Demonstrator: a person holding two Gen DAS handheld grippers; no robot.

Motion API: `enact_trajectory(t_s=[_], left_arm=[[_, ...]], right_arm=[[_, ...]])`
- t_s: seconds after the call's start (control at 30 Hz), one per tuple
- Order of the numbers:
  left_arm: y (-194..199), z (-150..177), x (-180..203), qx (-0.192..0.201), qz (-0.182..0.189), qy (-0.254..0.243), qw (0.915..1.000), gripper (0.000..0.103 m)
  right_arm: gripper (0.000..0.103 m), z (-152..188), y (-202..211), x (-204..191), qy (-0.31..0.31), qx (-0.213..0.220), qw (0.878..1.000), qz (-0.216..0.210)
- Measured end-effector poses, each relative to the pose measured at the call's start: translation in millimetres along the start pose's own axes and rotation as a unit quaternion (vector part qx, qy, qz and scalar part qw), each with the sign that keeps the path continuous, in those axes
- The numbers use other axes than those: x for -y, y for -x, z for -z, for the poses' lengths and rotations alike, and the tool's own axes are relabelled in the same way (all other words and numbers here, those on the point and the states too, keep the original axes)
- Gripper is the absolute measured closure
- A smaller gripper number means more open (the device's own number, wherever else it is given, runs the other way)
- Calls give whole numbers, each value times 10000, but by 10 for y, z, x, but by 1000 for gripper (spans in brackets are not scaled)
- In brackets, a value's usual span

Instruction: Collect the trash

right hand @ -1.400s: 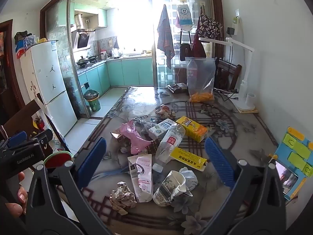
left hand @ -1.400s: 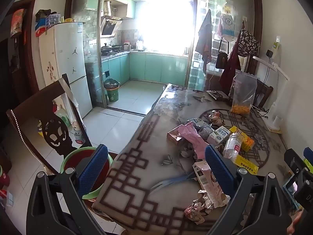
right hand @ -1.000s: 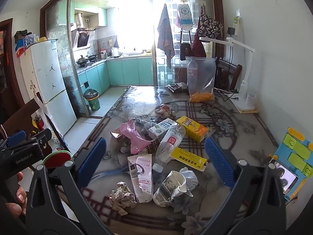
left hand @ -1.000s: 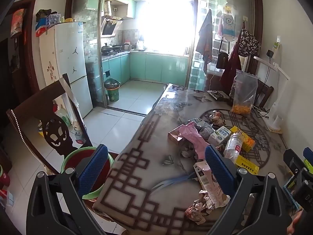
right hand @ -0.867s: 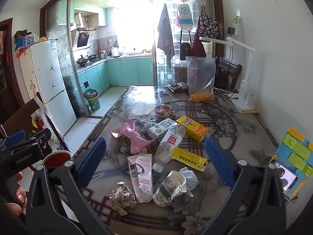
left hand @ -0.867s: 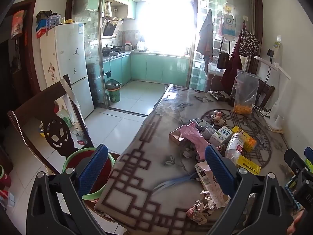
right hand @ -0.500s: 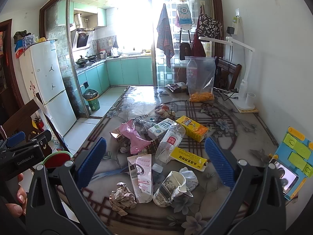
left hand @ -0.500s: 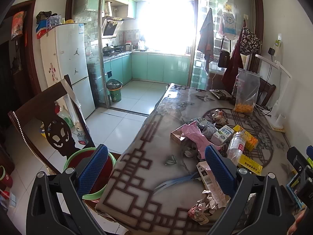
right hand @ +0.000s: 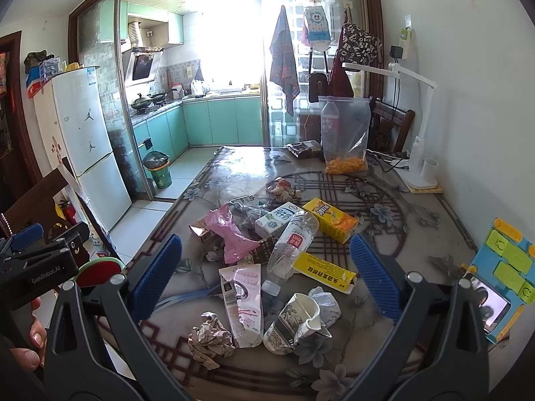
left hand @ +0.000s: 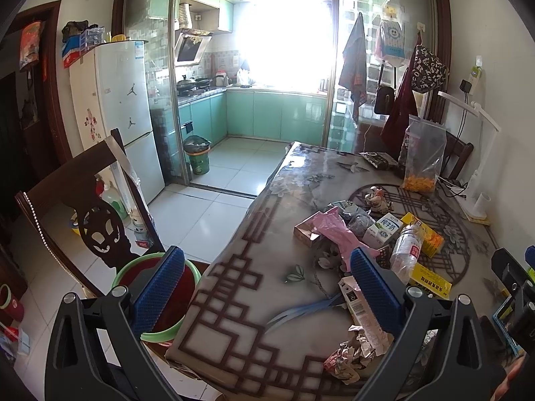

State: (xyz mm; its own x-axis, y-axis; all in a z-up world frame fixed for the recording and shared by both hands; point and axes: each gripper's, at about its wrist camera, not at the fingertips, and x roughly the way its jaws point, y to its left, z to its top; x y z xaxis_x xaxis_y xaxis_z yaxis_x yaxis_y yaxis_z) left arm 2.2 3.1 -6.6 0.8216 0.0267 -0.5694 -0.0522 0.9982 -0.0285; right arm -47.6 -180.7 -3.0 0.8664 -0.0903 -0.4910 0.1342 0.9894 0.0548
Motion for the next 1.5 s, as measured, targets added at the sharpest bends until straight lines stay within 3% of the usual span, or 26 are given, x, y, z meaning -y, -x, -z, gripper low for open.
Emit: enact_trajectory(t_s=[1.5], left_arm=[[-7,14,-83,-2,-96,-55,9999,8]], right_arm=[[4,9,-46,-33,22,-73,10000,1]])
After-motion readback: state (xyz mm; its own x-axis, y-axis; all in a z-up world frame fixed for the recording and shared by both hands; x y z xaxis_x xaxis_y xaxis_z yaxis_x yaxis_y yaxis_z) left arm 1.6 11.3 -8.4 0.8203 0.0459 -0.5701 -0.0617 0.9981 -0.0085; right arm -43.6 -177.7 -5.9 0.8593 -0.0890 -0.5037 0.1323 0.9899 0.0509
